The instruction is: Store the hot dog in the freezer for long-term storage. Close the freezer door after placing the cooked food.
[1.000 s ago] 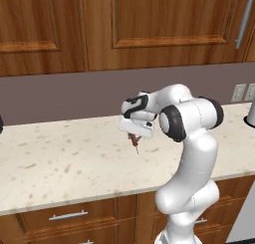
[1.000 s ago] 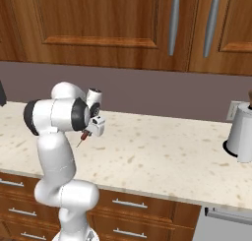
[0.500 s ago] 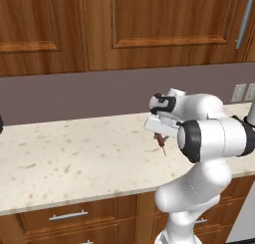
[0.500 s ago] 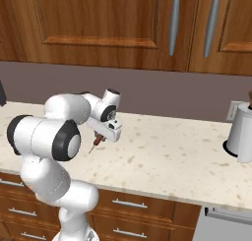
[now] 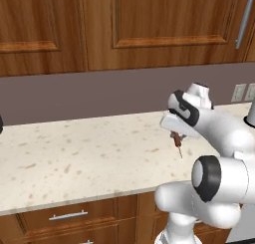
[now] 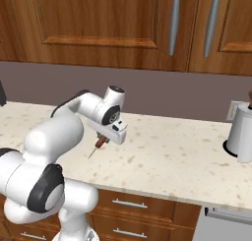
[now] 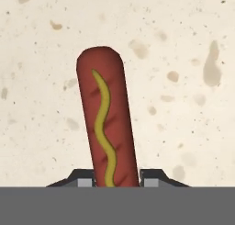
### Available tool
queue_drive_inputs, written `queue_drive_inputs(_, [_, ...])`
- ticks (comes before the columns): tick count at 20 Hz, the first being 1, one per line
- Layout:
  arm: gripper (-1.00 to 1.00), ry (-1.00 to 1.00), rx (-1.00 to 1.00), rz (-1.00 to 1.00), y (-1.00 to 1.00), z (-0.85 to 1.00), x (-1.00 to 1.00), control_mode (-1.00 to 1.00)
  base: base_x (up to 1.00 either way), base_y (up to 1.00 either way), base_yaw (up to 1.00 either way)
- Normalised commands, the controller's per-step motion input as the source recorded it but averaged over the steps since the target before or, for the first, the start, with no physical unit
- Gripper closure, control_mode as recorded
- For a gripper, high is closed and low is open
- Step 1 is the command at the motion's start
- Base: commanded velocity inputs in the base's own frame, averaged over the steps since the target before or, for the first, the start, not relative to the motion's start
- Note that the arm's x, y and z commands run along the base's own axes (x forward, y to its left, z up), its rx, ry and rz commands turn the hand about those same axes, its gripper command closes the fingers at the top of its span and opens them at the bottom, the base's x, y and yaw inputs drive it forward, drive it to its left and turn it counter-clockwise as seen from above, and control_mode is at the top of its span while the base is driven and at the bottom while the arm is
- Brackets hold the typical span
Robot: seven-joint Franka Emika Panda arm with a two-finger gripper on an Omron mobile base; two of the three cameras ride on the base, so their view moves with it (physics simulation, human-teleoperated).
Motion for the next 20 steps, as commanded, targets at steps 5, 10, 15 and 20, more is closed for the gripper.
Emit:
queue_drive_inputs(5, [1.0,0.02,-0.03,-0.05,-0.01,0.27,-0.35,-1.0,0.0,0.0,0.0])
queue_drive_inputs(10, [1.0,0.14,0.0,-0.26,0.0,0.16,0.0,-1.0,0.0,0.0,0.0])
queue_drive_inputs(15, [1.0,0.17,-0.02,-0.27,0.0,0.19,-0.01,-1.0,0.0,0.0,0.0])
queue_drive_inputs(20, [1.0,-0.06,-0.11,-0.07,0.01,0.32,-0.59,-1.0,0.0,0.0,0.0])
